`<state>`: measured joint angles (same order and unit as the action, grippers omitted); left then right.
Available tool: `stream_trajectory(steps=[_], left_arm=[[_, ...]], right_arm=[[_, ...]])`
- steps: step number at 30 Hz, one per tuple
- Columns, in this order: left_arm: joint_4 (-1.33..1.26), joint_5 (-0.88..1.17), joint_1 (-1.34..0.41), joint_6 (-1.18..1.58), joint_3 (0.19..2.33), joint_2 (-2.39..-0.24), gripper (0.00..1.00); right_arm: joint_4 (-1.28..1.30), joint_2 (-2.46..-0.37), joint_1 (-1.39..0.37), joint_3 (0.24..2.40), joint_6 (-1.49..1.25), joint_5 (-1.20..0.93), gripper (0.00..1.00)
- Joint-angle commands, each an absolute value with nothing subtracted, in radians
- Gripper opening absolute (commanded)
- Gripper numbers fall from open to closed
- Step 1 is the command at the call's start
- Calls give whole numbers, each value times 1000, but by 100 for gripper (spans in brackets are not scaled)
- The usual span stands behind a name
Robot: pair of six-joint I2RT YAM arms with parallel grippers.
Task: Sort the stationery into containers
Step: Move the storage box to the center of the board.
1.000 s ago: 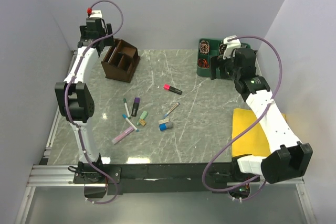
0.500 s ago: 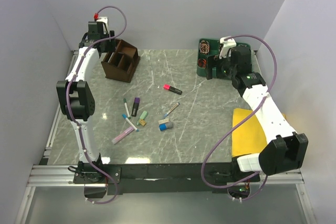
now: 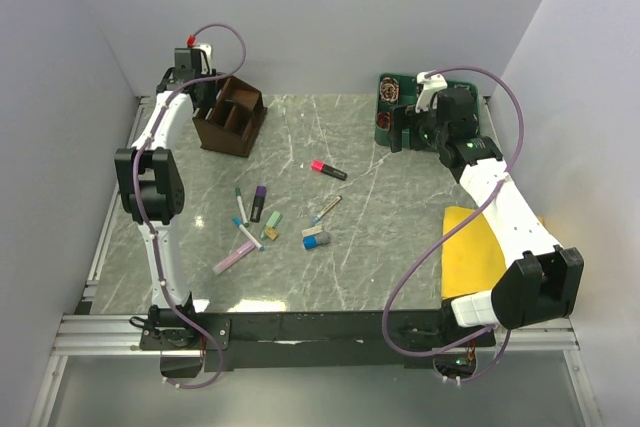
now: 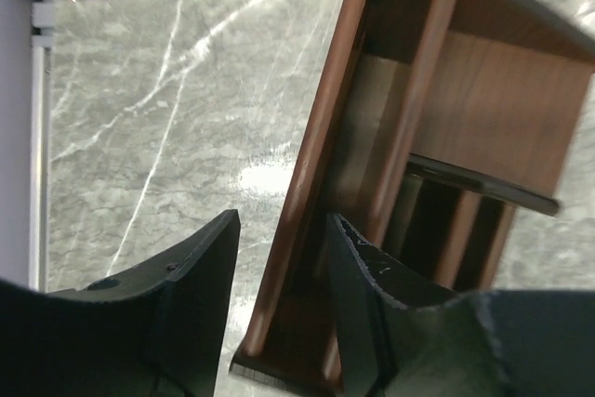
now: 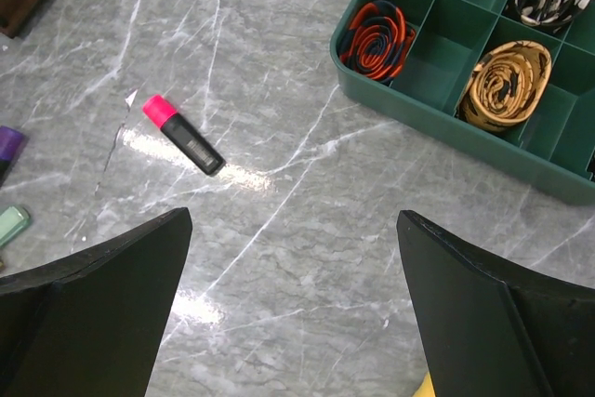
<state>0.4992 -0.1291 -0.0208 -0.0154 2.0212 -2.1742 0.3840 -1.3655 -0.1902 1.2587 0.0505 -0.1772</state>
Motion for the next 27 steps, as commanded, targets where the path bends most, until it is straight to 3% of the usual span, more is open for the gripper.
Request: stream_trajectory(steps=[1, 5, 9, 15, 27], left_arm=[[514, -147, -12, -43, 2092, -2218, 48], [517, -147, -6, -41, 2108, -2238, 42], [522, -118, -3, -52, 2121, -2250, 25], [535, -9, -3, -118, 2099, -2232, 11], [470, 268, -41, -474, 1908, -2139, 7]], right_arm=[[351, -1361, -195, 1279, 44, -176, 100], [351, -1361, -193, 1275, 46, -170, 100], [353, -1361, -193, 1279, 46, -167, 100], [357, -1381, -193, 1287, 51, -167, 100], [367, -1391, -193, 1275, 92, -152, 100]])
